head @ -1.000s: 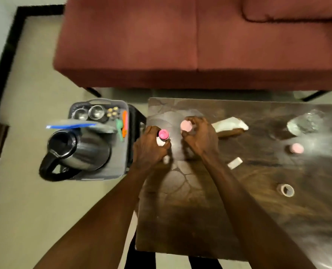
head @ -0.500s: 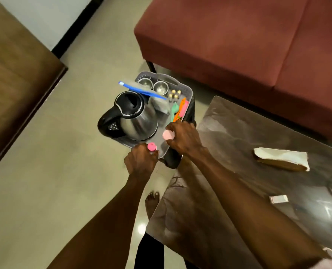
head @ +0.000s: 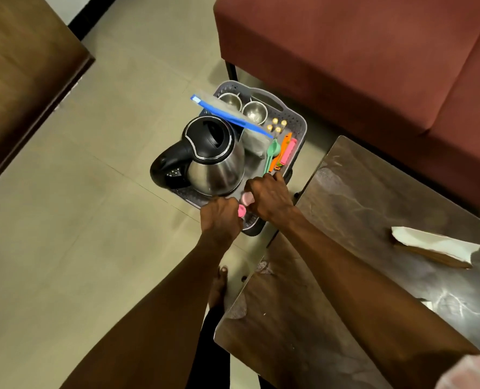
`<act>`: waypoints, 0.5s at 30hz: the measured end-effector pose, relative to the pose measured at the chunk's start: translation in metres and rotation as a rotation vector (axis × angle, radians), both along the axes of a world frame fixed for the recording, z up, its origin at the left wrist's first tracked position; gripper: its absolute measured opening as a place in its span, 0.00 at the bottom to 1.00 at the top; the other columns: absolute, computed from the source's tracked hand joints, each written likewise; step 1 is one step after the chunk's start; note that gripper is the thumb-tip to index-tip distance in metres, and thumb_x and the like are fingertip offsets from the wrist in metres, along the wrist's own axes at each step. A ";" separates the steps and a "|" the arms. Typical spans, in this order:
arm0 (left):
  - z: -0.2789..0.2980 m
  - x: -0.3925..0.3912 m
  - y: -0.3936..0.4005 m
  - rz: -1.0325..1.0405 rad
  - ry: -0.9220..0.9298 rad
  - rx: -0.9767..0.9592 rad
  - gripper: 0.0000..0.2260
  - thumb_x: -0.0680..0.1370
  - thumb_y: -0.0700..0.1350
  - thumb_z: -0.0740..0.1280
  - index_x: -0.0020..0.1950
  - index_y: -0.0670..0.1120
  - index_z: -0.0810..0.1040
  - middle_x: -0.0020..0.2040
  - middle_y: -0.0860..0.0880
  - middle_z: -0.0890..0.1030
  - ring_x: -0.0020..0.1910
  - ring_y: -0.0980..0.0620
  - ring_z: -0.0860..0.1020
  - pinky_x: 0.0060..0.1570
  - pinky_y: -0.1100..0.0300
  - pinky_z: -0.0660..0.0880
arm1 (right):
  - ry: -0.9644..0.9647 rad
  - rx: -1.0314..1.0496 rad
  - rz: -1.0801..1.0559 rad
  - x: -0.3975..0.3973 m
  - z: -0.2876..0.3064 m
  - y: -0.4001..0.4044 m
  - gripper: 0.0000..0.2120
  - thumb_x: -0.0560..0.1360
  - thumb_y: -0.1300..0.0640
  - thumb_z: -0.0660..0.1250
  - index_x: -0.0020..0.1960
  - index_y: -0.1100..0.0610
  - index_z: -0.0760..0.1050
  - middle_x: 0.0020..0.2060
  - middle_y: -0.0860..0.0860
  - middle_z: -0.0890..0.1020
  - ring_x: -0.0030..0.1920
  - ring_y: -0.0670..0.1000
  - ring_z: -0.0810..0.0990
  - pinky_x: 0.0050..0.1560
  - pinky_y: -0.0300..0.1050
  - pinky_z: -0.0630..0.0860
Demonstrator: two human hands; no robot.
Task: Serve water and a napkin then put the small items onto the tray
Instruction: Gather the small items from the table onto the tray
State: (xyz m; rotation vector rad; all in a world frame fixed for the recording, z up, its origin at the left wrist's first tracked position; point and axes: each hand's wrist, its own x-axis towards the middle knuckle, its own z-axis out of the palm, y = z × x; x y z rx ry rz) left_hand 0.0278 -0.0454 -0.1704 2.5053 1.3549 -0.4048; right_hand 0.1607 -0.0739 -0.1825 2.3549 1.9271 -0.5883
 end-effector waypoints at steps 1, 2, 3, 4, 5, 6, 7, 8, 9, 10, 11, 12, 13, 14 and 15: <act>-0.001 0.001 0.001 -0.011 0.012 0.003 0.09 0.78 0.50 0.64 0.52 0.47 0.78 0.51 0.46 0.81 0.53 0.46 0.80 0.47 0.56 0.74 | -0.007 -0.007 0.005 -0.001 -0.002 0.002 0.11 0.73 0.53 0.67 0.54 0.54 0.78 0.51 0.53 0.83 0.55 0.59 0.76 0.58 0.52 0.62; -0.003 0.002 0.003 -0.024 0.024 0.002 0.08 0.77 0.49 0.64 0.52 0.47 0.78 0.51 0.46 0.82 0.53 0.46 0.80 0.46 0.56 0.73 | -0.012 -0.014 0.009 -0.002 -0.004 0.003 0.10 0.73 0.54 0.67 0.54 0.54 0.78 0.51 0.53 0.83 0.55 0.58 0.76 0.58 0.52 0.62; -0.004 0.002 0.005 -0.036 0.039 -0.003 0.07 0.77 0.49 0.64 0.52 0.47 0.78 0.51 0.47 0.82 0.53 0.46 0.80 0.46 0.56 0.73 | -0.016 -0.019 0.012 -0.003 -0.006 0.004 0.10 0.73 0.54 0.67 0.54 0.53 0.77 0.51 0.53 0.83 0.55 0.58 0.76 0.58 0.52 0.62; -0.004 0.003 0.006 -0.037 0.054 -0.013 0.07 0.77 0.48 0.65 0.52 0.48 0.78 0.52 0.47 0.82 0.53 0.46 0.80 0.46 0.56 0.73 | -0.018 -0.022 0.014 -0.004 -0.009 0.004 0.11 0.73 0.54 0.68 0.54 0.53 0.77 0.51 0.52 0.83 0.55 0.58 0.76 0.58 0.52 0.62; -0.004 0.004 0.009 -0.028 0.070 -0.027 0.07 0.76 0.47 0.66 0.53 0.48 0.78 0.52 0.47 0.82 0.54 0.46 0.80 0.47 0.56 0.74 | -0.020 -0.025 0.014 -0.005 -0.011 0.005 0.11 0.72 0.53 0.68 0.54 0.52 0.77 0.50 0.52 0.83 0.54 0.57 0.77 0.58 0.52 0.62; -0.004 0.004 0.011 -0.014 0.083 -0.039 0.07 0.76 0.47 0.67 0.53 0.48 0.78 0.52 0.47 0.82 0.54 0.46 0.80 0.48 0.56 0.74 | -0.023 -0.024 0.014 -0.005 -0.013 0.005 0.11 0.72 0.53 0.68 0.54 0.52 0.77 0.50 0.51 0.83 0.54 0.57 0.77 0.58 0.52 0.62; -0.005 0.004 0.013 -0.002 0.091 -0.045 0.07 0.75 0.46 0.67 0.53 0.48 0.78 0.52 0.47 0.82 0.54 0.46 0.80 0.48 0.56 0.75 | -0.029 -0.021 0.012 -0.005 -0.015 0.005 0.11 0.72 0.53 0.68 0.54 0.52 0.77 0.49 0.51 0.84 0.53 0.57 0.77 0.58 0.52 0.62; -0.005 0.004 0.015 0.000 0.098 -0.046 0.07 0.75 0.46 0.67 0.52 0.48 0.79 0.52 0.47 0.82 0.54 0.46 0.80 0.49 0.56 0.75 | -0.034 -0.018 0.011 -0.005 -0.016 0.005 0.11 0.72 0.53 0.68 0.54 0.52 0.78 0.49 0.51 0.84 0.53 0.57 0.77 0.58 0.52 0.61; -0.005 0.003 0.015 -0.004 0.105 -0.043 0.07 0.75 0.45 0.66 0.52 0.47 0.79 0.52 0.47 0.83 0.54 0.46 0.80 0.49 0.56 0.75 | -0.034 -0.017 0.009 -0.005 -0.017 0.005 0.11 0.72 0.53 0.68 0.54 0.52 0.78 0.49 0.51 0.84 0.53 0.57 0.77 0.59 0.52 0.61; -0.005 0.002 0.015 -0.011 0.109 -0.038 0.07 0.76 0.45 0.66 0.51 0.47 0.79 0.51 0.46 0.83 0.53 0.45 0.80 0.48 0.56 0.75 | -0.032 -0.017 0.008 -0.006 -0.018 0.005 0.12 0.72 0.53 0.69 0.55 0.52 0.77 0.49 0.52 0.84 0.53 0.57 0.77 0.59 0.52 0.62; -0.006 0.002 0.015 -0.020 0.110 -0.033 0.06 0.76 0.45 0.66 0.51 0.47 0.79 0.51 0.46 0.83 0.53 0.45 0.80 0.48 0.56 0.74 | -0.033 -0.018 0.006 -0.006 -0.018 0.005 0.12 0.72 0.52 0.69 0.55 0.53 0.77 0.50 0.52 0.83 0.53 0.57 0.77 0.59 0.53 0.62; -0.006 0.000 0.015 -0.029 0.108 -0.030 0.06 0.76 0.45 0.66 0.51 0.47 0.79 0.51 0.46 0.83 0.52 0.45 0.80 0.48 0.56 0.74 | -0.034 -0.021 0.004 -0.006 -0.018 0.005 0.12 0.72 0.52 0.69 0.55 0.52 0.77 0.50 0.52 0.83 0.53 0.57 0.77 0.59 0.52 0.62; -0.007 0.000 0.015 -0.041 0.106 -0.026 0.06 0.76 0.46 0.65 0.51 0.47 0.79 0.51 0.46 0.82 0.53 0.45 0.80 0.48 0.56 0.74 | -0.035 -0.025 0.001 -0.007 -0.018 0.004 0.12 0.73 0.52 0.69 0.56 0.52 0.77 0.50 0.51 0.83 0.54 0.57 0.77 0.59 0.52 0.62; -0.007 -0.001 0.015 -0.055 0.104 -0.021 0.06 0.77 0.46 0.65 0.51 0.47 0.78 0.51 0.46 0.82 0.53 0.45 0.80 0.49 0.56 0.74 | -0.034 -0.027 -0.003 -0.006 -0.019 0.004 0.13 0.73 0.51 0.69 0.56 0.52 0.77 0.50 0.51 0.83 0.54 0.56 0.77 0.59 0.52 0.62; -0.006 -0.002 0.014 -0.065 0.102 -0.019 0.07 0.77 0.47 0.65 0.52 0.47 0.78 0.52 0.46 0.82 0.54 0.45 0.80 0.50 0.56 0.73 | -0.032 -0.022 -0.010 -0.006 -0.020 0.003 0.13 0.72 0.51 0.69 0.56 0.52 0.77 0.51 0.51 0.83 0.54 0.56 0.77 0.58 0.52 0.62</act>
